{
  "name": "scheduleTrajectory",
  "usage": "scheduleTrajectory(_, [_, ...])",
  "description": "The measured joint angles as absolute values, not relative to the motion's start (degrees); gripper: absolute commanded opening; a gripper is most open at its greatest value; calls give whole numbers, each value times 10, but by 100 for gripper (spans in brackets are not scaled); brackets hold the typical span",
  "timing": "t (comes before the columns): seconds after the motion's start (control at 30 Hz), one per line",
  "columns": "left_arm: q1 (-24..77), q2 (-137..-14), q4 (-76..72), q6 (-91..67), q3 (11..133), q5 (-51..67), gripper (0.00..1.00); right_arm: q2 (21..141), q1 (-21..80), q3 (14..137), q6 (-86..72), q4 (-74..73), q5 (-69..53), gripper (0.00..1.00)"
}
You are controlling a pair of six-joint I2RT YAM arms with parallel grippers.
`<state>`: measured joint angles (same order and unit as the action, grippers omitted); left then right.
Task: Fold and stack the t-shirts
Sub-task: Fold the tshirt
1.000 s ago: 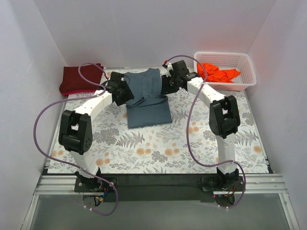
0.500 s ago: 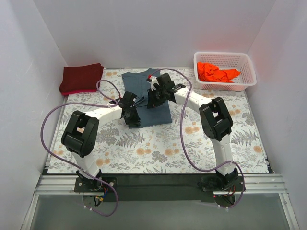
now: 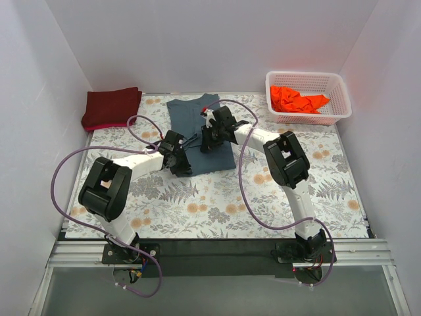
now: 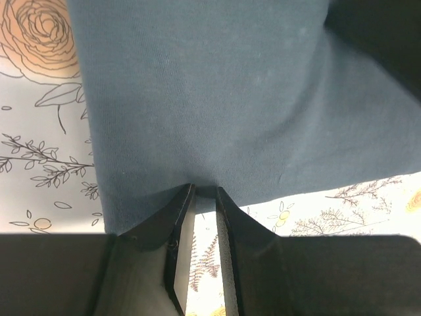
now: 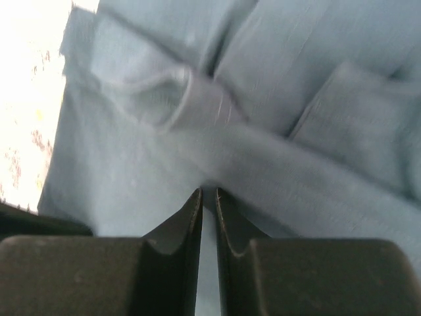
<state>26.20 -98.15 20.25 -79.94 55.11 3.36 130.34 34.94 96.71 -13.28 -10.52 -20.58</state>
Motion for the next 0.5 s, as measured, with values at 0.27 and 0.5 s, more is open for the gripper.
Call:
scheduleTrajectory(0.27, [261,-973,192,-799,538,45,18,1358,342,1066,-133,-104,-183,29])
scheduleTrajectory(0.5, [261,-955,197,-799,518,60,18,1403,316,1184,-133,-101,-165,41])
